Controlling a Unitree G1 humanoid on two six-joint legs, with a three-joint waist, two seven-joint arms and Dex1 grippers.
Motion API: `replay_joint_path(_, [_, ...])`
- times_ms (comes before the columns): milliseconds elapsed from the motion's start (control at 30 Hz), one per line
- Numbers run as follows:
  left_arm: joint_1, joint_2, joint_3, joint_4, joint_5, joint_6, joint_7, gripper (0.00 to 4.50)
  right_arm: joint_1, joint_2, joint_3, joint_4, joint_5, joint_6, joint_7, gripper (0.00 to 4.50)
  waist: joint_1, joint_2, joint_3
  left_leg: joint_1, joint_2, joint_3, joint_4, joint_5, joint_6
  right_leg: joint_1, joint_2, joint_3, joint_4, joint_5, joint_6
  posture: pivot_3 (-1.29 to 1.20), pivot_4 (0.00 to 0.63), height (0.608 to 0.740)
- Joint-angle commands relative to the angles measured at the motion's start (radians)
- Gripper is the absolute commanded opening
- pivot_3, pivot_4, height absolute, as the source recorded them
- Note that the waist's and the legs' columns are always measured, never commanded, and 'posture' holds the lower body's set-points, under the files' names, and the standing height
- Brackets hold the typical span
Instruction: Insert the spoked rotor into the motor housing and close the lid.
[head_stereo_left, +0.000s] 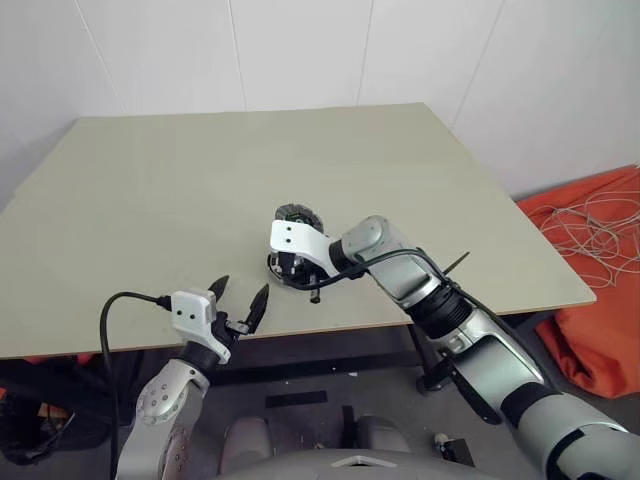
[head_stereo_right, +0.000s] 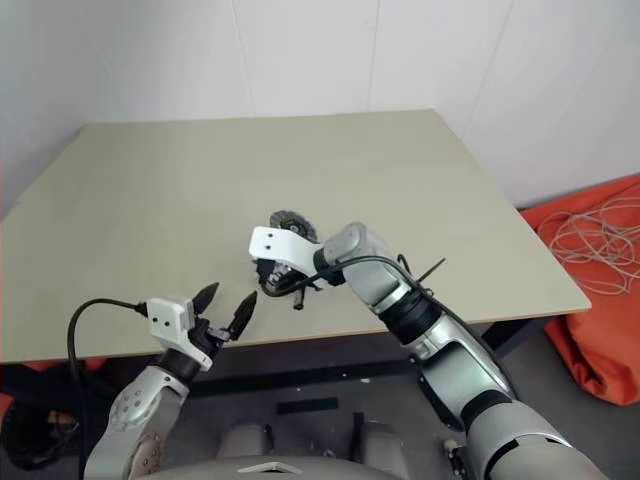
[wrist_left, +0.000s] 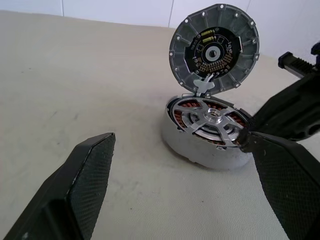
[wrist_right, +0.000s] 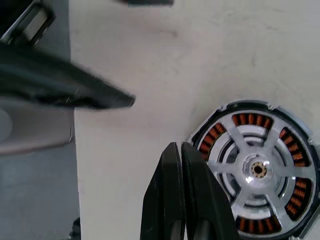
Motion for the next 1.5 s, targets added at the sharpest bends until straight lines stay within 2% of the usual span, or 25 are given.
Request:
replay_joint_path(33, [0.003, -0.001, 0.007, -0.007, -0.001, -0.049, -0.016, 4.5, -0.049, 0.094, -0.089, -0.008, 0.084, 0.089, -0.069, 0.04, 0.001, 0.0, 0.0, 0.001, 0.0, 0.0, 0.0, 0.0, 0.0, -0.001, 0.0, 0.0, 0.0, 0.0, 0.0, 0.0, 0.0, 0.74])
replay_joint_path(133, [0.013, -0.001, 0.011, 0.015, -0.002, -0.075, -0.026, 4.5, -0.072, 0.074, -0.088, -0.037, 0.115, 0.057, -0.047, 0.04, 0.004, 0.0, 0.0, 0.001, 0.0, 0.0, 0.0, 0.0, 0.0, -0.001, 0.0, 0.0, 0.0, 0.0, 0.0, 0.0, 0.0, 0.74])
replay_joint_path(267, [0.019, 0.0, 0.016, 0.031, -0.005, -0.096, -0.035, 4.5, -0.063, -0.113, 0.023, -0.07, 0.062, -0.218, 0.044, 0.04, 0.024, -0.001, -0.001, 0.003, -0.001, -0.001, 0.0, 0.0, 0.001, 0.005, -0.002, 0.0, -0.003, 0.0, 0.001, 0.0, 0.0, 0.74])
replay_joint_path(400, [0.019, -0.002, 0.016, 0.035, -0.007, -0.103, -0.037, 4.5, -0.065, -0.203, 0.06, -0.06, 0.043, -0.351, 0.083, 1.34, 0.021, 0.0, 0.0, 0.006, -0.001, 0.0, 0.0, -0.001, 0.002, 0.009, -0.002, 0.0, -0.003, 0.0, 0.001, 0.0, 0.0, 0.74])
replay_joint_path(567, [0.016, -0.002, 0.019, 0.031, -0.01, -0.097, -0.04, 4.5, -0.063, -0.244, 0.091, -0.027, -0.009, -0.484, 0.085, 3.06, 0.004, 0.0, 0.0, 0.006, 0.0, 0.0, -0.001, 0.0, 0.0, 0.009, 0.002, 0.0, -0.003, 0.0, 0.001, 0.0, 0.0, 0.74])
replay_joint_path(767, [0.015, -0.004, 0.015, 0.03, -0.007, -0.094, -0.039, 4.5, -0.075, -0.246, 0.112, 0.015, -0.036, -0.559, 0.124, 3.06, 0.002, 0.0, 0.0, 0.005, 0.0, 0.0, 0.0, 0.0, 0.001, 0.009, 0.001, 0.0, -0.003, 0.0, 0.001, 0.0, 0.0, 0.74])
replay_joint_path(1233, [0.017, -0.006, 0.023, 0.083, -0.002, -0.14, -0.055, 4.5, -0.107, -0.183, 0.124, 0.225, -0.119, -0.684, 0.107, 3.06, 0.001, 0.0, 0.0, 0.005, 0.0, 0.0, 0.0, -0.001, 0.001, 0.008, 0.001, 0.0, -0.003, 0.0, 0.001, 0.0, 0.0, 0.74])
replay_joint_path(1333, [0.016, -0.004, 0.025, 0.076, -0.006, -0.135, -0.053, 4.5, -0.103, -0.187, 0.121, 0.237, -0.128, -0.702, 0.109, 2.49, 0.001, 0.0, 0.0, 0.005, 0.0, 0.0, 0.0, -0.001, 0.001, 0.009, 0.001, 0.0, -0.003, 0.0, 0.001, 0.0, 0.0, 0.74])
replay_joint_path(1500, [0.013, -0.001, 0.018, 0.026, -0.007, -0.1, -0.032, 4.5, -0.097, -0.191, 0.115, 0.245, -0.135, -0.717, 0.112, 0.86, 0.001, 0.0, 0.0, 0.006, 0.0, 0.0, 0.0, -0.001, 0.001, 0.01, 0.001, 0.0, -0.003, 0.0, 0.001, 0.0, 0.0, 0.74])
